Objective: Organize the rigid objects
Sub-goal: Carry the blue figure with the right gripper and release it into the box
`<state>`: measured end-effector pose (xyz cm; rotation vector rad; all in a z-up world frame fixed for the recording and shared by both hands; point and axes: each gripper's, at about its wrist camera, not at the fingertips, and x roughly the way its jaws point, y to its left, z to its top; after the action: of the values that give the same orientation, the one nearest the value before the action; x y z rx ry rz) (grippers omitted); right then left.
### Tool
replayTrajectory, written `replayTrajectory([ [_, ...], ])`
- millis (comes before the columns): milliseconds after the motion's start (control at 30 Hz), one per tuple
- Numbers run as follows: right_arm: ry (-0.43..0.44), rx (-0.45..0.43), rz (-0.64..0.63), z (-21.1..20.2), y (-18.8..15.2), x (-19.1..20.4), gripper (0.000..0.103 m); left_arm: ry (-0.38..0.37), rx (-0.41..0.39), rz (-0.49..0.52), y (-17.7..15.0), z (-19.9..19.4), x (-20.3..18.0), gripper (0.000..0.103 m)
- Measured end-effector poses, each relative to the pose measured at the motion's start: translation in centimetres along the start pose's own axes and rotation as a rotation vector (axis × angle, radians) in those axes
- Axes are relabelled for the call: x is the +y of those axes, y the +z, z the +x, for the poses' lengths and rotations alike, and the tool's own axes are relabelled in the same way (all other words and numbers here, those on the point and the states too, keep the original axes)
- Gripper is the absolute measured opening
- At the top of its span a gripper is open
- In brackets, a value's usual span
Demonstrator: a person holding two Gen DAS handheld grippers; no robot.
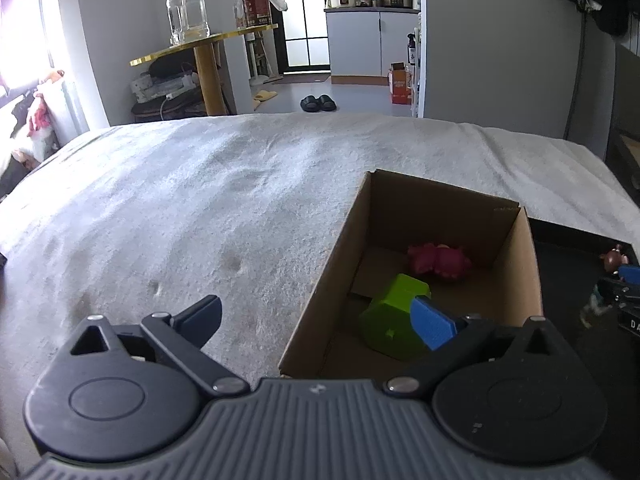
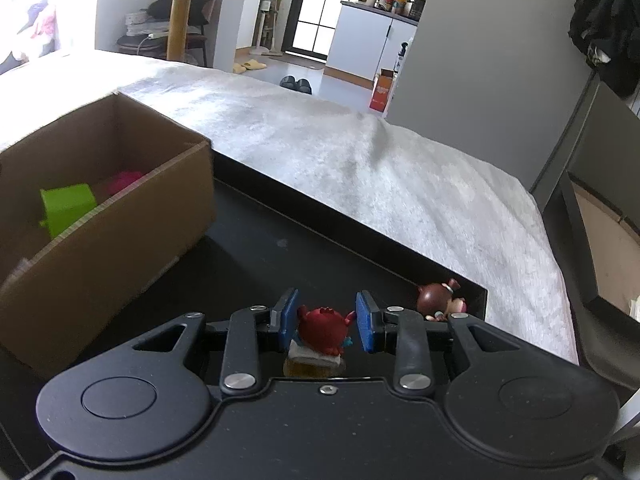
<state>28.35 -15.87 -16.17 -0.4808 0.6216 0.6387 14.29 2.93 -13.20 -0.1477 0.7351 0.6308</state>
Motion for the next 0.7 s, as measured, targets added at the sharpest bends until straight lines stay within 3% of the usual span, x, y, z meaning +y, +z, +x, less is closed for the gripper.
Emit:
replayTrajectory([
  [433, 0.004, -0.09, -0.05, -2.2, 4.4, 3.3, 0.031, -0.099, -0.009, -0.023, -0.3, 0.0, 1.0, 0.099],
  [600, 0.021, -0.149, -0.071, -2.9, 6.4, 4.8, 0.031, -0.111, 0.017, -0.021, -0.9, 0.6, 1.4, 0.08],
  [700, 0.042, -0.176, -0.081, -3.3, 7.3, 5.9, 0.031, -0.112, 0.044, -0.019, -1.3, 1.1, 1.6, 0.063],
])
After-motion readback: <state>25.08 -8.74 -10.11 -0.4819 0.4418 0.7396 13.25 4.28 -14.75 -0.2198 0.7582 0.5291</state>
